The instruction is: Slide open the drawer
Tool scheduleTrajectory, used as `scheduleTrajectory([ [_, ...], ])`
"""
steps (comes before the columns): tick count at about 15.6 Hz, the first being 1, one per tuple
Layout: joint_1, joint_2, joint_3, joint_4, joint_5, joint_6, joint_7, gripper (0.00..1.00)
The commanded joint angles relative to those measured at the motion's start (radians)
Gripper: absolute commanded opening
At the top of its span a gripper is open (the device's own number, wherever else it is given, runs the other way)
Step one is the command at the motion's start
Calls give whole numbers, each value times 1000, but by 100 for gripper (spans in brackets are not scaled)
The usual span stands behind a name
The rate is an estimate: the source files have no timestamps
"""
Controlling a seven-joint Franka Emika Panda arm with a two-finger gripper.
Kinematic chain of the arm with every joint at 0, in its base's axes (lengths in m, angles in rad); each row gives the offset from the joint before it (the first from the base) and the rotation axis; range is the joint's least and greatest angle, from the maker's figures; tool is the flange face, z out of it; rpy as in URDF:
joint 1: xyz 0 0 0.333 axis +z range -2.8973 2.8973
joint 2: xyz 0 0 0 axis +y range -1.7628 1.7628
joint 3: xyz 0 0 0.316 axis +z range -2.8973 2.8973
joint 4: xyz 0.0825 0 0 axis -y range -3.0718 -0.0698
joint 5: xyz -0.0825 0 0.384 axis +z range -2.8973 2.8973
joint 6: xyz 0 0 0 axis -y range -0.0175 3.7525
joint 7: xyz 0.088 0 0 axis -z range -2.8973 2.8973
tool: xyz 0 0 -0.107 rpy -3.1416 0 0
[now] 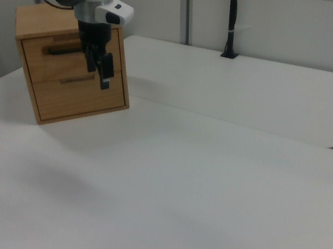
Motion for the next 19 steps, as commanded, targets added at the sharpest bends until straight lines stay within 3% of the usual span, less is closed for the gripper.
scheduleTrajectory([
  [1,36,45,-4,16,82,120,111,100],
  [7,134,77,-4,14,168,325,238,100],
  [19,278,209,-4,11,307,711,247,100],
])
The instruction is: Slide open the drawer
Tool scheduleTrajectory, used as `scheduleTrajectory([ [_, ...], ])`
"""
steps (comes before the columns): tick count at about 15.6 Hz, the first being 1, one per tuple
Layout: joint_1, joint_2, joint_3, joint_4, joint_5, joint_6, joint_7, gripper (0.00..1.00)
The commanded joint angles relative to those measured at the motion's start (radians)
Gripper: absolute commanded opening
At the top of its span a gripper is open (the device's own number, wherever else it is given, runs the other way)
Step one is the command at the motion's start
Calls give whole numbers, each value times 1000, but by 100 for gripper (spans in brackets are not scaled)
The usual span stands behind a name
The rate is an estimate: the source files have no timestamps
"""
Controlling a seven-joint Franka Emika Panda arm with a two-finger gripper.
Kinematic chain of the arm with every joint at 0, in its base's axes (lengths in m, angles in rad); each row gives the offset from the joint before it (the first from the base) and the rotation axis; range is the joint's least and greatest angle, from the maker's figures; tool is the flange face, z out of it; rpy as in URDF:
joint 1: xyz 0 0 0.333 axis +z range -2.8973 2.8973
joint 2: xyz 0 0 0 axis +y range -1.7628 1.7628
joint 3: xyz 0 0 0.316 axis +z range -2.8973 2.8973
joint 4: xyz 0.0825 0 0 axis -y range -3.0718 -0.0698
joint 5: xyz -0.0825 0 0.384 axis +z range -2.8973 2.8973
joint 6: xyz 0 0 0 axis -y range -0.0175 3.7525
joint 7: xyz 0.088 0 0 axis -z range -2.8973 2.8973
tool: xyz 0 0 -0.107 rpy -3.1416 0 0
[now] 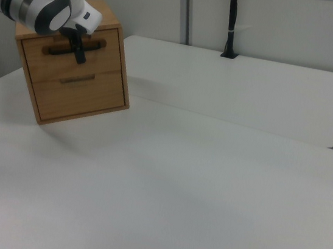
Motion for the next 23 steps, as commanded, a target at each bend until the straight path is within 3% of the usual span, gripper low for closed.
scheduleTrajectory([
  [1,29,41,-7,10,34,68,17,100],
  [3,30,46,13,10,34,90,17,99],
  [5,33,60,19,10,37,127,19,89],
  [9,30,74,48,8,74,228,22,60],
  [11,32,74,48,5,83,245,20,54],
  [14,29,74,48,4,83,245,20,27],
  [19,30,74,48,0,82,245,20,27],
  [23,30,75,47,-1,80,245,20,37],
])
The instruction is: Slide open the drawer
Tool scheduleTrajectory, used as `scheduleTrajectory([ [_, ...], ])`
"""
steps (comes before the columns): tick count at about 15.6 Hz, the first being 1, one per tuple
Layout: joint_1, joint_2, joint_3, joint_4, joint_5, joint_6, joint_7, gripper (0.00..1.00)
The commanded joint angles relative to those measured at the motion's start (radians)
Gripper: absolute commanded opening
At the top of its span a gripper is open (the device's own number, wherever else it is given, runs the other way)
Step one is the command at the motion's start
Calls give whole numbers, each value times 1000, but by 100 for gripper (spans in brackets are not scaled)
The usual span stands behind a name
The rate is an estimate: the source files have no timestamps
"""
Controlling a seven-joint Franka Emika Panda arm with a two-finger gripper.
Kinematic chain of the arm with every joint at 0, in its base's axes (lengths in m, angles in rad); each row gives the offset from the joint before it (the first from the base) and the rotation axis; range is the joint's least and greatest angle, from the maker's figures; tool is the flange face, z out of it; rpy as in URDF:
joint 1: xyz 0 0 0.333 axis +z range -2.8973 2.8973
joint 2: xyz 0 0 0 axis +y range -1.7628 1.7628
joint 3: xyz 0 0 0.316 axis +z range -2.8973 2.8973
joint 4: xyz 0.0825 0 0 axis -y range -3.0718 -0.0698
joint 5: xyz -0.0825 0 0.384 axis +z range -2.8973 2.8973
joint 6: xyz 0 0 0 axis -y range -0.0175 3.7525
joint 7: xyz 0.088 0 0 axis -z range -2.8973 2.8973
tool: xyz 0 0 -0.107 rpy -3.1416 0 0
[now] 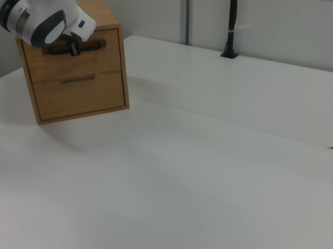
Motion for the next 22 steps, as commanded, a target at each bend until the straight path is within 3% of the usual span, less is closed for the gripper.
scheduleTrajectory([
  [1,8,2,-1,0,20,20,9,37],
  [2,8,2,-2,0,21,20,9,38],
  [3,10,2,-1,0,21,20,9,49],
  [4,8,2,-1,0,21,20,11,68],
  [9,10,4,-1,-6,23,20,12,51],
  [11,11,14,-1,-6,23,20,11,50],
  [15,13,21,-1,-6,24,20,19,29],
  [18,16,21,1,-9,15,22,52,27],
  [19,19,21,1,-16,18,22,54,18],
  [22,13,-4,1,-31,24,13,55,20],
])
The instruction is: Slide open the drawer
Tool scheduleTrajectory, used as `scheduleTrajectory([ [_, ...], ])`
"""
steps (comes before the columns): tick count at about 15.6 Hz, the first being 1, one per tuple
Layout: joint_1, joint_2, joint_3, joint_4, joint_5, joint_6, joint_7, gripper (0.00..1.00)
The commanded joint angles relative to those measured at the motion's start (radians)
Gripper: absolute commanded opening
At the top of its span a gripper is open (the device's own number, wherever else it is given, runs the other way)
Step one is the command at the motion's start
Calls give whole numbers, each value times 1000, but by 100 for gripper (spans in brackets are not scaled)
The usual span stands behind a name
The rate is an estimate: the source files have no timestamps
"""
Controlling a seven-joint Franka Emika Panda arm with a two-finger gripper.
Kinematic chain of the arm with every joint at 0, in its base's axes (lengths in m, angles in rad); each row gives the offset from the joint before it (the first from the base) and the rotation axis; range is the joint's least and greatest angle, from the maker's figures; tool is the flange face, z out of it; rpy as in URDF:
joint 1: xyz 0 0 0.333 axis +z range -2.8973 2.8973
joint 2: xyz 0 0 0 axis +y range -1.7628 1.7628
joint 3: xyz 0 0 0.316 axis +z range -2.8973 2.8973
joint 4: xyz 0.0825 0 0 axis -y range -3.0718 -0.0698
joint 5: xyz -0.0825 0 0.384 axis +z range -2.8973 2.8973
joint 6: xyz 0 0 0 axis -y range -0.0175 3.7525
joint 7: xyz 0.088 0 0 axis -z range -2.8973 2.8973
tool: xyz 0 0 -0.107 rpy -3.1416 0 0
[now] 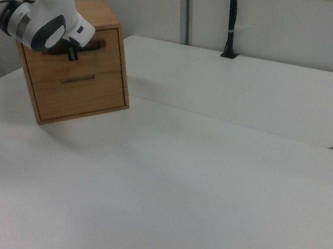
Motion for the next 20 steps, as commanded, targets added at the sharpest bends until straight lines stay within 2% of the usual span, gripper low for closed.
scheduleTrajectory([
  [1,3,-35,-3,-34,22,10,13,20],
  [3,1,-35,-3,-35,22,10,13,21],
  [5,1,-35,-3,-34,22,10,13,29],
  [19,-5,-61,-3,-49,22,6,13,27],
  [20,-3,-76,-3,-67,22,6,12,23],
])
